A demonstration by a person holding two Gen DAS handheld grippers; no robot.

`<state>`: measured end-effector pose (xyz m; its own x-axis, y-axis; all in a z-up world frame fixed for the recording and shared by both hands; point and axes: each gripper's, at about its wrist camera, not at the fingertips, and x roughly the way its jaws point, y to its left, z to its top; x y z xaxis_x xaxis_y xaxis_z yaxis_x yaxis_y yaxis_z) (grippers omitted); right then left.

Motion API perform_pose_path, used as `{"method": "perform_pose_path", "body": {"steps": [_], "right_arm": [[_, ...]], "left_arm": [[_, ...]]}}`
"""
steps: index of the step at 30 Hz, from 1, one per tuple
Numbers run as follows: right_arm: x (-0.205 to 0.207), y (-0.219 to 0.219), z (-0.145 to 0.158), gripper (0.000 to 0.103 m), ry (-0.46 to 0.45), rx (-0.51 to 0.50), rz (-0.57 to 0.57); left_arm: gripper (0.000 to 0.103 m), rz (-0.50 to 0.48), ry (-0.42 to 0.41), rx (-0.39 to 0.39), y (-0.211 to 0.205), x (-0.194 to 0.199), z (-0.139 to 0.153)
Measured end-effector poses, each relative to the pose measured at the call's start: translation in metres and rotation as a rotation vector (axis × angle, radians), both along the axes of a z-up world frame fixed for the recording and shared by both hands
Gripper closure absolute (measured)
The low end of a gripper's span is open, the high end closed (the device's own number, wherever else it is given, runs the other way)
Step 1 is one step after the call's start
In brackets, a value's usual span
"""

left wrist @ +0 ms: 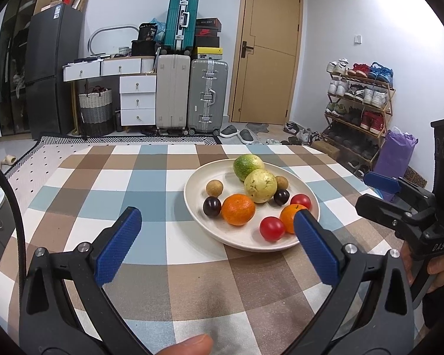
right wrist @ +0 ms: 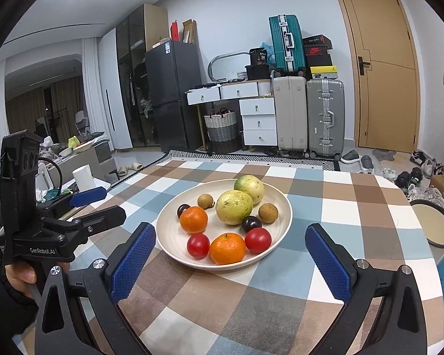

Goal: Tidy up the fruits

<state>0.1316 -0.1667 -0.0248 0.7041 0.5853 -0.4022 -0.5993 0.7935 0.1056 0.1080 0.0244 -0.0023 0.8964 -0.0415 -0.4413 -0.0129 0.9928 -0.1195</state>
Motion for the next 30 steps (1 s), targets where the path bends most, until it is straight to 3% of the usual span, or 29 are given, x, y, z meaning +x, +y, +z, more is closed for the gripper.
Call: {"method": "perform_pose_path", "body": {"steps": [30], "right_arm": [[-0.0032,0.0011,0.0009,0.0,-0.008,-0.004,0.003]], "left_arm": [[0.0,0.007,0.005,-0.007,0.0031,0.0006,-0.0013]]}}
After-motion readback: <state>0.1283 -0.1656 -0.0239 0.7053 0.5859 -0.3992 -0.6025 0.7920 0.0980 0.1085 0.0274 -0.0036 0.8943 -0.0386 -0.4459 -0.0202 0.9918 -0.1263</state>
